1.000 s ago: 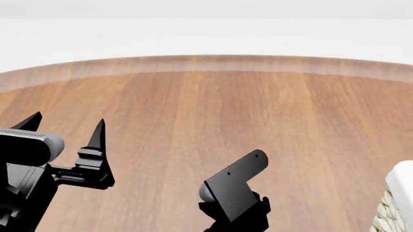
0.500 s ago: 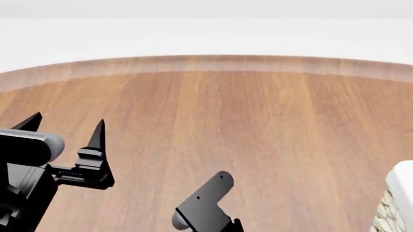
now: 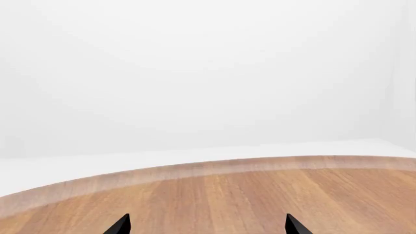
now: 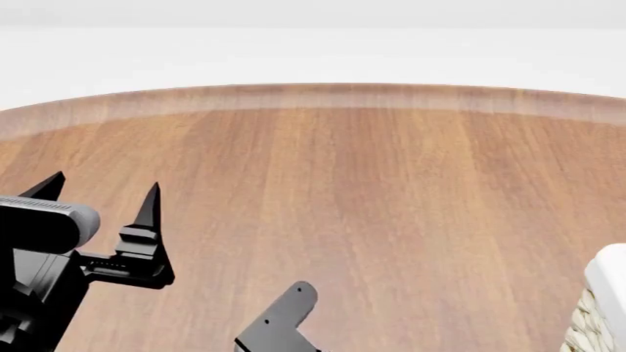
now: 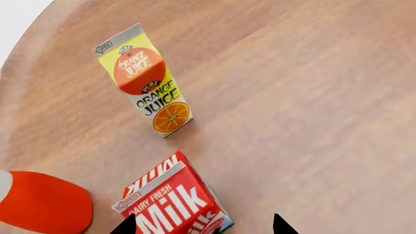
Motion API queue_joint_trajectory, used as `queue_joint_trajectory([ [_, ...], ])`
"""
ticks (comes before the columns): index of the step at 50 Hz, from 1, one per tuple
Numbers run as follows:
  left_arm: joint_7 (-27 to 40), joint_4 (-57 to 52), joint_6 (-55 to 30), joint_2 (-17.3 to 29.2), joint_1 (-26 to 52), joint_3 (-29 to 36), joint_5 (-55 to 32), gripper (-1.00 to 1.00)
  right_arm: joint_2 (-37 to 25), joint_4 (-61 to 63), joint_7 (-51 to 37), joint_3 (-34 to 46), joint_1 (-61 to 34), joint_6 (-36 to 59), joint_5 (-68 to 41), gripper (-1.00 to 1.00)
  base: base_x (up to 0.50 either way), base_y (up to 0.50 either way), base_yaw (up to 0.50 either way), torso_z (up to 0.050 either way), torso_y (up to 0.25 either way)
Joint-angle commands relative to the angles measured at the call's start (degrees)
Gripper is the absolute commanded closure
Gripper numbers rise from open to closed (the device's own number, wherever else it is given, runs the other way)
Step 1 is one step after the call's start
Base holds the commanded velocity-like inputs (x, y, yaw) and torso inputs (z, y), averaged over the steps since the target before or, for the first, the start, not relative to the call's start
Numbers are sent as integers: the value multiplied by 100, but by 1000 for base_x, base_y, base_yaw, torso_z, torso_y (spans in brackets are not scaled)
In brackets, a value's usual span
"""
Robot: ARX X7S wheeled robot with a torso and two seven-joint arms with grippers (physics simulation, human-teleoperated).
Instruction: Pick the milk and place it in the basket.
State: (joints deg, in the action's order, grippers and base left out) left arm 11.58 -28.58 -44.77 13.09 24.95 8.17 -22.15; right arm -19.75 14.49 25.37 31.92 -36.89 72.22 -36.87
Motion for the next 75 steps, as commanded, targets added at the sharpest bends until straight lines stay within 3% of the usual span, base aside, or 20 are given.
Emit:
queue_joint_trajectory([
  [1, 26, 19, 12, 15, 16, 35, -22, -100, 80, -223, 63, 480, -313, 284, 68, -100, 0, 0, 0, 0, 0],
  [34, 62, 137, 125, 72, -15, 99, -89, -100, 439, -502, 161, 1598, -807, 654, 126, -100, 0, 0, 0, 0, 0],
  [61, 127, 168, 208, 99, -73, 270, -90, -100, 444, -572, -320, 2109, -1049, 805, 490, -100, 0, 0, 0, 0, 0],
  [75, 148, 203, 252, 133, -85, 291, -125, -100, 403, -293, -133, 2233, -1159, 603, 356, -100, 0, 0, 0, 0, 0],
])
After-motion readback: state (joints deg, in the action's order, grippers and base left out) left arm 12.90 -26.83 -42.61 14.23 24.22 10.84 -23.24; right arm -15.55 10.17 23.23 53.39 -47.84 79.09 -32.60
